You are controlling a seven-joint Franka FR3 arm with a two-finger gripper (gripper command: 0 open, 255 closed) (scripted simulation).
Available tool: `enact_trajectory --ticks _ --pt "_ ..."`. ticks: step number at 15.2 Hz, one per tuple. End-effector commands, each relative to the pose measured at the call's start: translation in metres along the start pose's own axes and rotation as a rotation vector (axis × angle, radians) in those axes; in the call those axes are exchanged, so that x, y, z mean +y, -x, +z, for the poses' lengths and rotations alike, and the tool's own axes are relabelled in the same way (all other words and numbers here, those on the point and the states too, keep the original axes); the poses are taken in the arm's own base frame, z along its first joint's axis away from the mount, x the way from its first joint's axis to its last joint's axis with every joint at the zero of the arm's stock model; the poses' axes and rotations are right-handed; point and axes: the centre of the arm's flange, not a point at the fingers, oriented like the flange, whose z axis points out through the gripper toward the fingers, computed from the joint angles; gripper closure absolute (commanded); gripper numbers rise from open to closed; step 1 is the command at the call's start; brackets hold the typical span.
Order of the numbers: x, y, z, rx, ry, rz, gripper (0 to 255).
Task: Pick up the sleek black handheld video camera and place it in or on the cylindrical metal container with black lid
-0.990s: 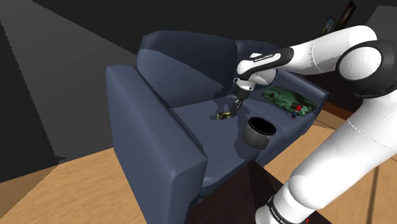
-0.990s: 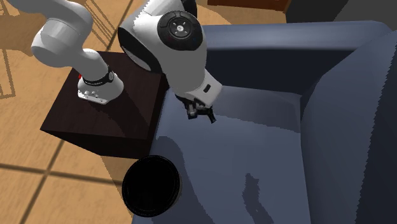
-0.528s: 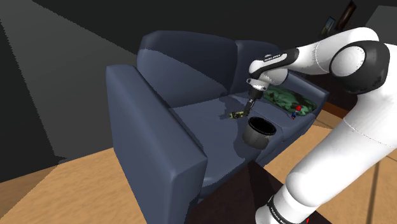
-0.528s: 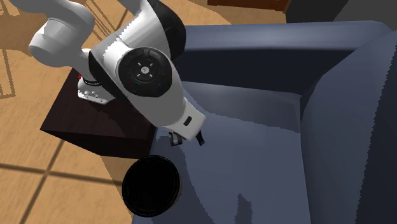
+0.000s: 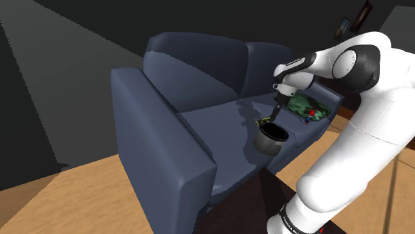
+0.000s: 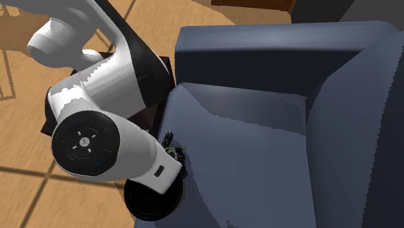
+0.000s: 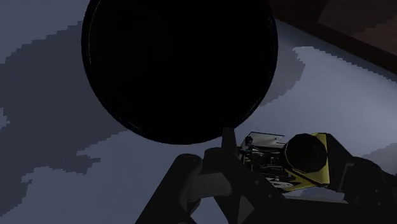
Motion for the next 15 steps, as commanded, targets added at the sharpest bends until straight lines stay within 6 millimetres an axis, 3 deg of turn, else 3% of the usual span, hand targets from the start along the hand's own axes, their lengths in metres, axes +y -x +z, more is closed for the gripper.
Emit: enact_trajectory --ticks 1,6,15 --pt "0.019 0.016 -0.004 0.000 0.000 -0.002 255" --pt "0.066 0.057 -0.013 0.000 0.000 -0.002 255" --pt "0.073 0.058 0.034 0.000 0.000 -0.002 255"
